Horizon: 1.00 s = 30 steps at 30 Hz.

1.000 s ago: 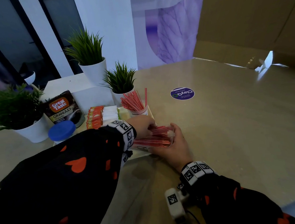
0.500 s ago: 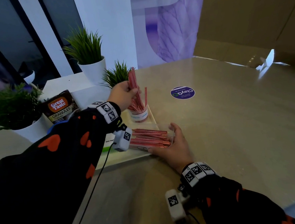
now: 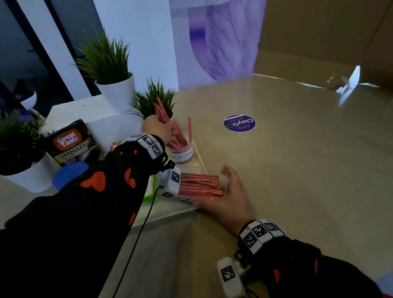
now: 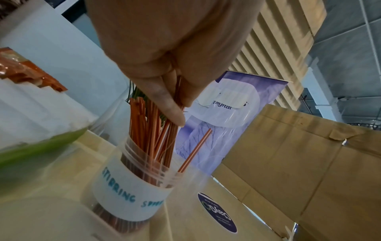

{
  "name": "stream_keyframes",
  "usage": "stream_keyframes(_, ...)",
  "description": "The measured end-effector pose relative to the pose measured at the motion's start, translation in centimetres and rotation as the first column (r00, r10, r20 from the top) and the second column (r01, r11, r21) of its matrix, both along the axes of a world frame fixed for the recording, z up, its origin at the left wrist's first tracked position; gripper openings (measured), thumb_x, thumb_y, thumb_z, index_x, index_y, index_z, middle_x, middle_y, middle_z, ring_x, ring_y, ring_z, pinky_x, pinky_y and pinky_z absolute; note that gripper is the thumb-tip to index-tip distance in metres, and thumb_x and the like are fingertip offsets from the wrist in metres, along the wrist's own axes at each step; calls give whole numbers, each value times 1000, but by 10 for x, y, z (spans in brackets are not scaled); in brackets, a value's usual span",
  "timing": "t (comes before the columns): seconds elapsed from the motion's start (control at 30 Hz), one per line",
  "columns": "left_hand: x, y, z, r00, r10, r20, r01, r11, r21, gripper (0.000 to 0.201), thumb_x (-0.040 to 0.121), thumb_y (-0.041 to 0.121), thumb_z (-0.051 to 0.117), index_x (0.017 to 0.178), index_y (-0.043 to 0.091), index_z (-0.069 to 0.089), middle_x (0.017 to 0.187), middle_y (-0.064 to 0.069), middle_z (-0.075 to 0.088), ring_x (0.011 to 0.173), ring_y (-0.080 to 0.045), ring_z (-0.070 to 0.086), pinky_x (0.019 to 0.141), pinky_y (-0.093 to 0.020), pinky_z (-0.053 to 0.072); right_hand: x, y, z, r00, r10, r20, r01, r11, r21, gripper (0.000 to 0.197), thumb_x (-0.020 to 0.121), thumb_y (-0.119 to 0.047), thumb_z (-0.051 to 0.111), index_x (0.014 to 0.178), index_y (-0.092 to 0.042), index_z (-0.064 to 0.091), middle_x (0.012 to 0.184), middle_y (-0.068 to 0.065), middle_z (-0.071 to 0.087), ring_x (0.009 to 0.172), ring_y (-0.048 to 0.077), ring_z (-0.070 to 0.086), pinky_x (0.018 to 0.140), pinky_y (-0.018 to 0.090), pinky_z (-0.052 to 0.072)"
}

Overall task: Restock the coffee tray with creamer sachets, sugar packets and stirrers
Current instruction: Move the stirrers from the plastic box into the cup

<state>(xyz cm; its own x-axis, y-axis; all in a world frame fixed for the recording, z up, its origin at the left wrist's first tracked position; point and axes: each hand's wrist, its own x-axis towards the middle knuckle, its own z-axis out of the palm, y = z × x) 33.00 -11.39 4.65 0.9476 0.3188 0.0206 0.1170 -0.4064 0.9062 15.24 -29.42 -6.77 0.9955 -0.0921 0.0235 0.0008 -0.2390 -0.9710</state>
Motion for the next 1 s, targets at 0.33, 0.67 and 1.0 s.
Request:
stream_keyframes(0.33,1,13,7,994,105,32,-108,984,142,65,79,32,79,135,11,52,110,-8,72,88,-25,74,80,-41,62,1,2,0,1000,1,-16,0,1000,14,132,38,-58,96,147,-50,23,151,-19,42,121,14,61,101,46,55)
stream_keyframes(0.67,2,19,3,993,-10,114,-57,824,564,43,95,38,60,134,20,58,139,-7,52,128,-28,49,107,-45,43,1,2,-1,1000,-1,-29,1,1000,6,136,35,-63,95,147,-52,21,153,-18,40,125,14,59,103,48,53)
stream_keyframes(1.0,-1,3,-7,961,-244,-132,276,784,556,48,103,38,47,142,10,47,143,-11,49,130,-30,50,106,-40,42,3,3,-4,999,-11,-34,11,1000,-5,136,33,-67,94,146,-54,20,152,-22,40,126,15,58,104,49,52)
